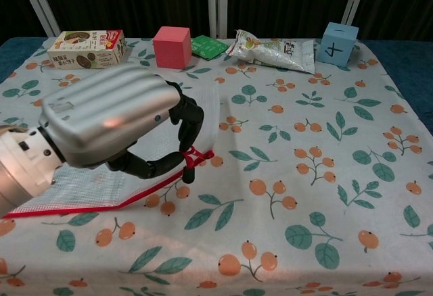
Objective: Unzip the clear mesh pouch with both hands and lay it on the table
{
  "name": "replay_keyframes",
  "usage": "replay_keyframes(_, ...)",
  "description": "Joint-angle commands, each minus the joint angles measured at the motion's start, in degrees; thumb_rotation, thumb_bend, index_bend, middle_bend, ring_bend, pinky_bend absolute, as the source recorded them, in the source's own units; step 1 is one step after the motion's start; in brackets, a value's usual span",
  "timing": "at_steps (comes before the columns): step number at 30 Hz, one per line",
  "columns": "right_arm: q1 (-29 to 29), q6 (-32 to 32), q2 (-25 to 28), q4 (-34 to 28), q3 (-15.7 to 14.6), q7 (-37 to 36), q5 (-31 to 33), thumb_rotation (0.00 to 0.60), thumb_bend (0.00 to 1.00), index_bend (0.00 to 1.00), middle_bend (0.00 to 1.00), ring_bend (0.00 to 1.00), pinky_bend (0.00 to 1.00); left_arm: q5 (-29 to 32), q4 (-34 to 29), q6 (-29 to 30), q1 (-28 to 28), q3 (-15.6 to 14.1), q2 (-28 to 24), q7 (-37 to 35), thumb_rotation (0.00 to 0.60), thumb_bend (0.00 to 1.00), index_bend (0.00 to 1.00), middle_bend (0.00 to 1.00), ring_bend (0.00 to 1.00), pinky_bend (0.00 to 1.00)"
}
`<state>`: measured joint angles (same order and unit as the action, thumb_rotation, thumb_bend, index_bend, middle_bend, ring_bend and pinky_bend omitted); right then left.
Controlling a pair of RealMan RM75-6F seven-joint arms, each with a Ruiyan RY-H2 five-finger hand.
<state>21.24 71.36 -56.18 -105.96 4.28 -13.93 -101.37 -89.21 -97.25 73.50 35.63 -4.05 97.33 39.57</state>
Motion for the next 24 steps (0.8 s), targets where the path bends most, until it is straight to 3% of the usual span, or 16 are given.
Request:
replay_keyframes(1,6.5,-8.1,0.6,-4.6,3.1,4.7,2.2,0.6,0.14,0.11,0.17,0.0,0.01,-0.2,-1.4,1.0,-1.2,0.5,-0.2,1.3,0.6,0.43,0.63,0.54,0.49,0.57)
replay_keyframes(9,18.1,-23.2,-4.9,-6.7,7.6,14.7,10.7,0.6,0.14,0.15,0.17,0.0,0.01,-0.5,-4.2,2.1,-3.2,1.7,-1.1,3.6,0.6,0.42,0.63,0.56,0.52,0.6)
replay_keyframes(11,20.7,-25.7,-7.3,-5.9,8.6,18.9,13.2,0.6,0.1,0.17,0.17,0.0,0.01,-0.3,-4.6,2.2,-3.7,1.8,-1.2,3.9,0.6,0.42,0.63,0.56,0.52,0.6)
replay_keyframes(14,23.9,-28.0,-11.4,-4.5,9.7,23.8,17.4,0.6,0.05,0.23,0.17,0.0,0.01,-0.3,-5.3,2.6,-4.6,2.1,-1.5,3.9,0.6,0.42,0.63,0.56,0.52,0.6)
replay_keyframes(24,30.7,-30.6,-20.7,0.0,10.1,31.2,27.1,0.6,0.05,0.39,0.18,0.0,0.01,-1.1,-6.7,3.5,-6.6,2.8,-2.4,4.2,0.6,0.42,0.63,0.56,0.52,0.6)
